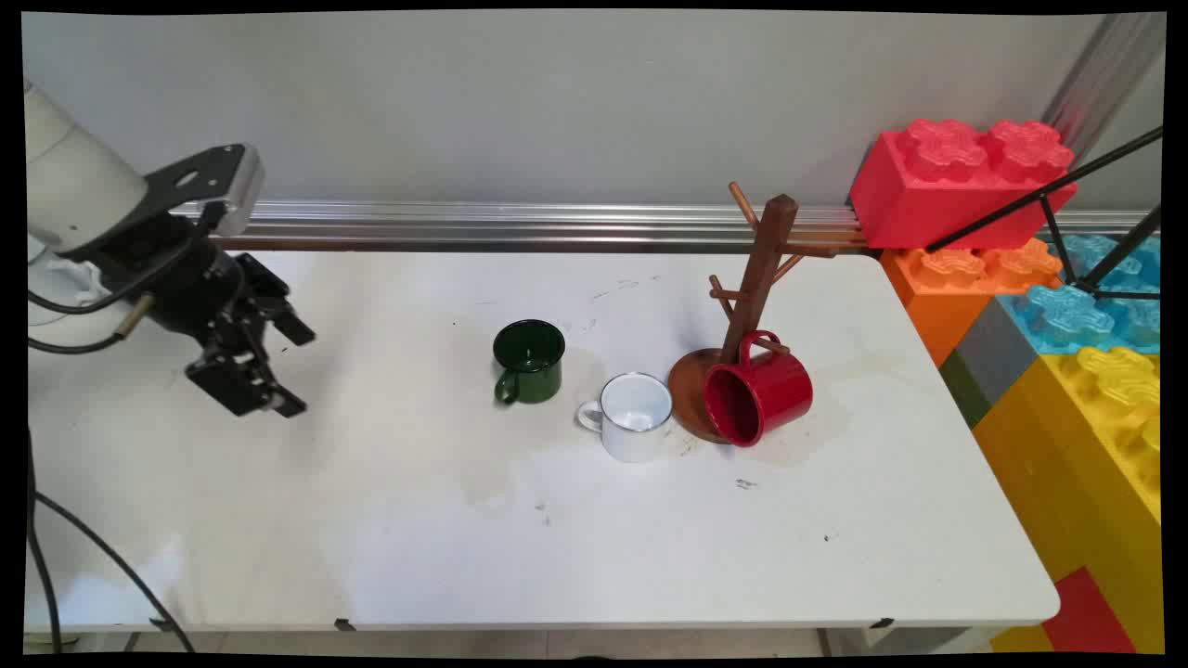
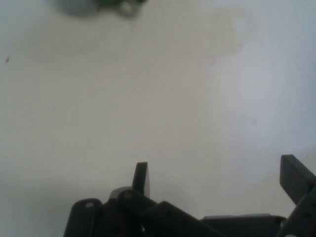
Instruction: Pick up the red mug from the rack
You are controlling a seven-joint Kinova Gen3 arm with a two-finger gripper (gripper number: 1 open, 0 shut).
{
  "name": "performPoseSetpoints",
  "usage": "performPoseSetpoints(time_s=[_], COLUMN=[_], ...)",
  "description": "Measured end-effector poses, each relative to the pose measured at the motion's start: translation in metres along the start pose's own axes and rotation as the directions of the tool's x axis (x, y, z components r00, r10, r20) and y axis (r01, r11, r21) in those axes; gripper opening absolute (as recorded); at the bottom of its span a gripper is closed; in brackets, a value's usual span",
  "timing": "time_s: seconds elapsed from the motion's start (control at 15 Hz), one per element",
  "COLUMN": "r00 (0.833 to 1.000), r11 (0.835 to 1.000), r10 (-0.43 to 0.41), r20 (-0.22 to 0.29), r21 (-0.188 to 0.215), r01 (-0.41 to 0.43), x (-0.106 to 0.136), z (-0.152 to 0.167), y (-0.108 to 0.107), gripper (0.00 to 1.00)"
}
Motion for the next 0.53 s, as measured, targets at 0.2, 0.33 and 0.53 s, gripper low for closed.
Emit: performPoseSetpoints(time_s=[0.2,0.33,0.53], r00=[0.997,0.989,0.969], r11=[1.000,0.999,0.997], r10=[-0.016,-0.031,-0.050], r20=[-0.073,-0.145,-0.244], r21=[-0.025,-0.046,-0.074], r01=[0.014,0.024,0.033], x=[0.004,0.008,0.017], z=[0.009,0.018,0.034], y=[0.003,0.005,0.009], gripper=[1.00,1.00,1.00])
